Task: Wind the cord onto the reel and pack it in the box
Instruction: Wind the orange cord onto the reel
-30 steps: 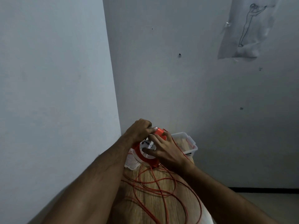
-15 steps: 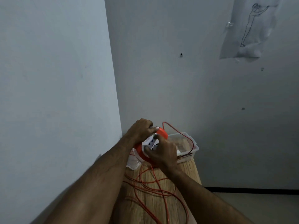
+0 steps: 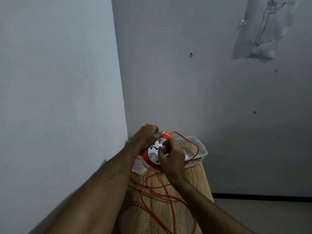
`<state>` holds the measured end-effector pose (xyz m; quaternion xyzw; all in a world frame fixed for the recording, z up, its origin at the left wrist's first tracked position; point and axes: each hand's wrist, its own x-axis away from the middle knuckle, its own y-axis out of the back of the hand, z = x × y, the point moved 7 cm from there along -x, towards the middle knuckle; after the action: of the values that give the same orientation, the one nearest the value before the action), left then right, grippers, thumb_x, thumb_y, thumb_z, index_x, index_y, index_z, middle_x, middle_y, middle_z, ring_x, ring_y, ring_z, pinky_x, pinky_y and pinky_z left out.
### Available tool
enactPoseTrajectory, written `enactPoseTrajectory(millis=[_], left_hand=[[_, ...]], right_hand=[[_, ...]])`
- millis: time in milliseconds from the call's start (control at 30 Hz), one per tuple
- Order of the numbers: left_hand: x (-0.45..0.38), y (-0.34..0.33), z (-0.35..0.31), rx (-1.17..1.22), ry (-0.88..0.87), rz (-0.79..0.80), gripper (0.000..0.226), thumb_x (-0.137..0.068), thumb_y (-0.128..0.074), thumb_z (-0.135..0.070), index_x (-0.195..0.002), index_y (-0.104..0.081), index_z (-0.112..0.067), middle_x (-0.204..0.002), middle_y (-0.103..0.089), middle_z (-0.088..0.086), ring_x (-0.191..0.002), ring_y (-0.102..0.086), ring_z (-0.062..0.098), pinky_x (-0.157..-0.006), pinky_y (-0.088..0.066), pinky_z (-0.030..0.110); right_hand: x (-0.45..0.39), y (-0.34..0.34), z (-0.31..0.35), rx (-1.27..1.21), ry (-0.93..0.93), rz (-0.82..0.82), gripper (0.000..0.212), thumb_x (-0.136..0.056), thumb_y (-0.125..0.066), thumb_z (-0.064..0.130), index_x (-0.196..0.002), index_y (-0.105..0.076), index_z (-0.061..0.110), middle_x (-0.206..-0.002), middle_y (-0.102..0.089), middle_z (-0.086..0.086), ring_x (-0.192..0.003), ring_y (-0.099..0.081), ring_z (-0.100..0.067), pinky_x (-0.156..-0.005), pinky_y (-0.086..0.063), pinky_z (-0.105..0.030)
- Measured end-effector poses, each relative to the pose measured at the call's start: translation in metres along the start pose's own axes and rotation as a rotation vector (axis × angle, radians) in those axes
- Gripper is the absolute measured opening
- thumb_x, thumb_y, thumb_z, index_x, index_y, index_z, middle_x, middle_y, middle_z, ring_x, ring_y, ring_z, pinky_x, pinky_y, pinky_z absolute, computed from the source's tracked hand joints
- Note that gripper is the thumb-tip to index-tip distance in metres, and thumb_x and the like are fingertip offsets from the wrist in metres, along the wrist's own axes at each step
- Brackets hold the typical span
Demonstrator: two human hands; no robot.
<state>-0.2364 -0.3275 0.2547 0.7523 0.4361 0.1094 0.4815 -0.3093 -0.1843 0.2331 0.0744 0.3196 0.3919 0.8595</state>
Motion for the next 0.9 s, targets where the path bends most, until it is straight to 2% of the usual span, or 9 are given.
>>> enactPoseTrajectory(millis=[67, 133, 300, 433, 567, 667, 767, 833, 900], left_hand=[[0.000, 0.002, 0.001, 0.000, 0.001, 0.020, 0.048, -0.098, -0.053, -0.048, -0.082, -0.068, -0.005, -0.076, -0.068, 0.010, -0.070, -0.066, 0.023, -0.074, -0.057, 0.041], [-0.002, 0.003, 0.000, 0.003, -0.003, 0.037, 0.047, -0.097, -0.053, -0.049, -0.082, -0.069, -0.007, -0.078, -0.069, 0.008, -0.071, -0.065, 0.020, -0.075, -0.057, 0.039], [-0.003, -0.002, -0.007, 0.001, -0.025, 0.075, 0.042, -0.097, -0.053, -0.048, -0.076, -0.066, -0.014, -0.073, -0.065, 0.002, -0.068, -0.063, 0.016, -0.067, -0.050, 0.032], [-0.002, -0.005, -0.012, -0.001, -0.042, 0.086, 0.044, -0.097, -0.053, -0.050, -0.078, -0.067, -0.012, -0.074, -0.066, 0.003, -0.067, -0.064, 0.016, -0.067, -0.054, 0.034], [-0.003, -0.003, -0.017, -0.032, -0.054, 0.075, 0.047, -0.094, -0.053, -0.053, -0.077, -0.068, -0.012, -0.072, -0.066, 0.003, -0.067, -0.063, 0.018, -0.069, -0.056, 0.040], [-0.002, -0.002, -0.018, -0.043, -0.052, 0.052, 0.048, -0.093, -0.053, -0.054, -0.073, -0.065, -0.012, -0.068, -0.063, 0.002, -0.064, -0.061, 0.019, -0.068, -0.056, 0.044], [-0.001, -0.001, -0.019, -0.038, -0.044, 0.031, 0.046, -0.095, -0.054, -0.051, -0.074, -0.064, -0.011, -0.068, -0.063, 0.002, -0.064, -0.062, 0.018, -0.070, -0.058, 0.045], [0.000, -0.001, -0.020, -0.049, -0.044, 0.020, 0.046, -0.095, -0.055, -0.050, -0.073, -0.063, -0.010, -0.068, -0.064, 0.003, -0.064, -0.062, 0.019, -0.071, -0.058, 0.044], [0.000, -0.001, -0.023, -0.083, -0.057, 0.018, 0.048, -0.094, -0.054, -0.052, -0.072, -0.063, -0.009, -0.067, -0.063, 0.004, -0.063, -0.062, 0.021, -0.069, -0.057, 0.045]], right_hand=[[0.007, -0.009, 0.012, 0.292, 0.490, 0.181, 0.034, -0.085, -0.078, 0.016, -0.116, -0.063, 0.017, -0.119, -0.066, -0.005, -0.110, -0.063, -0.018, -0.094, -0.054, -0.034], [0.015, -0.019, 0.011, 0.561, 0.780, 0.347, 0.053, -0.077, -0.086, 0.024, -0.124, -0.062, 0.021, -0.138, -0.055, -0.012, -0.131, -0.052, -0.030, -0.109, -0.043, -0.054], [0.007, -0.020, 0.005, 0.838, 0.822, 0.558, 0.066, -0.076, -0.087, 0.034, -0.135, -0.059, 0.025, -0.151, -0.040, -0.017, -0.142, -0.039, -0.038, -0.113, -0.034, -0.065], [0.003, -0.021, 0.003, 0.890, 0.829, 0.544, 0.069, -0.074, -0.087, 0.044, -0.135, -0.057, 0.029, -0.148, -0.041, -0.016, -0.137, -0.043, -0.035, -0.109, -0.038, -0.061], [-0.001, -0.015, 0.006, 0.796, 0.766, 0.414, 0.073, -0.065, -0.085, 0.060, -0.128, -0.065, 0.028, -0.135, -0.054, -0.014, -0.118, -0.058, -0.031, -0.098, -0.050, -0.052], [-0.003, -0.011, 0.009, 0.665, 0.641, 0.327, 0.067, -0.066, -0.087, 0.049, -0.125, -0.068, 0.022, -0.117, -0.068, -0.011, -0.099, -0.069, -0.028, -0.087, -0.059, -0.046], [-0.005, -0.005, 0.007, 0.424, 0.337, 0.226, 0.052, -0.077, -0.082, 0.037, -0.124, -0.069, 0.019, -0.103, -0.077, -0.005, -0.087, -0.074, -0.020, -0.086, -0.062, -0.041], [-0.003, -0.001, 0.004, 0.269, 0.100, 0.144, 0.046, -0.081, -0.080, 0.040, -0.121, -0.069, 0.019, -0.103, -0.076, 0.002, -0.088, -0.071, -0.012, -0.087, -0.057, -0.024], [0.002, 0.002, 0.004, 0.164, -0.086, 0.065, 0.043, -0.080, -0.083, 0.040, -0.114, -0.069, 0.017, -0.096, -0.071, 0.007, -0.079, -0.063, -0.003, -0.072, -0.045, -0.005]])
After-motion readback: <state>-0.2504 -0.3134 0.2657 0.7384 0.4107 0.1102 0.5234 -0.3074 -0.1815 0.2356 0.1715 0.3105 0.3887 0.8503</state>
